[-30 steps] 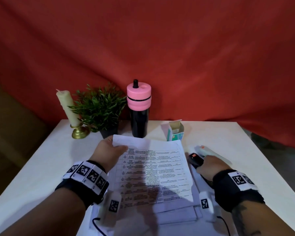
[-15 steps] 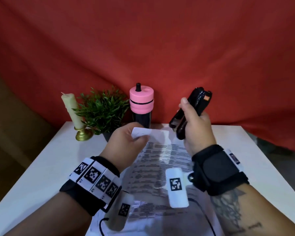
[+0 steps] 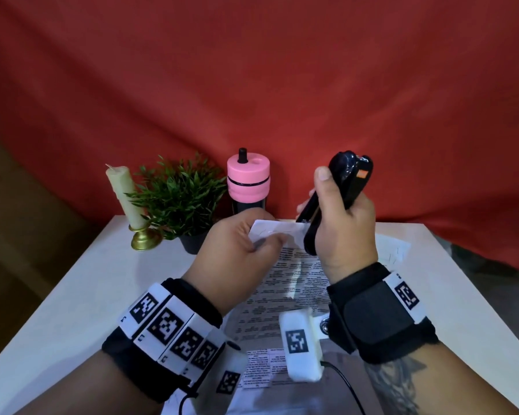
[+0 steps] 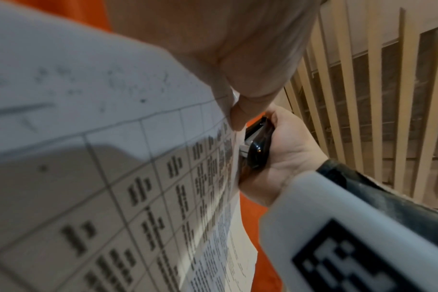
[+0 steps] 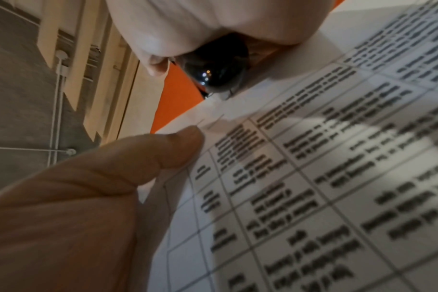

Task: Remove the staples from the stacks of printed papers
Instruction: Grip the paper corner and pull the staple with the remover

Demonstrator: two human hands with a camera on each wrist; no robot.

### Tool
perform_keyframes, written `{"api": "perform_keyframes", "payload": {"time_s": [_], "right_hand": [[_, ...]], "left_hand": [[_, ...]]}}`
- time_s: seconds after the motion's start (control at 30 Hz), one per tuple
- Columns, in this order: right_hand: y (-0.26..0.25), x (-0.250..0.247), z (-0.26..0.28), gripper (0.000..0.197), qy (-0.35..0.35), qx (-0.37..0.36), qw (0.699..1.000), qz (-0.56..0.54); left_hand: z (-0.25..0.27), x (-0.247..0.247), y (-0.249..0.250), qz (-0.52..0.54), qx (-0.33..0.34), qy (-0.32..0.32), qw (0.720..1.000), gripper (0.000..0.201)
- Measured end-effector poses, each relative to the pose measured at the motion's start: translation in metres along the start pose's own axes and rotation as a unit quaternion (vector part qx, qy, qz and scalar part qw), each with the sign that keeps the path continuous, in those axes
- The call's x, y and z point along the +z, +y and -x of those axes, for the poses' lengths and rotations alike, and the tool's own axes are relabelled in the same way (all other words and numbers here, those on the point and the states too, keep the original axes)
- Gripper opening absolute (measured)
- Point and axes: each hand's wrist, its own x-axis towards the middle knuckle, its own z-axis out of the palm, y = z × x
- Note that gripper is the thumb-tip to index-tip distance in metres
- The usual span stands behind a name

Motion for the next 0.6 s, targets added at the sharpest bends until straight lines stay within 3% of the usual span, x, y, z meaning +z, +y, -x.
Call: {"api": "perform_keyframes", "payload": {"time_s": [0.43,0.53,0.6], "right_hand": [[0.002,-0.004,-0.006,0.061,-0.01,-0.048,0.997,0.061],[0.005,-0.004,-0.006,0.051,-0.012,-0.022,1.0,0.017],[0.005,-0.01,-0.006,0.038,-0.008,-0.016,0.999,-0.035]], "left_hand": [[0.0,0.011,0.001,0.027,0.019,-0.039,0.999,0.01],[-0.008,0.013,-0.009,0.019,-0.015,-0.047,0.999,0.016],[-0.01,0.009,-0.013,0.014,0.014,-0.018,1.0,0.022]]}}
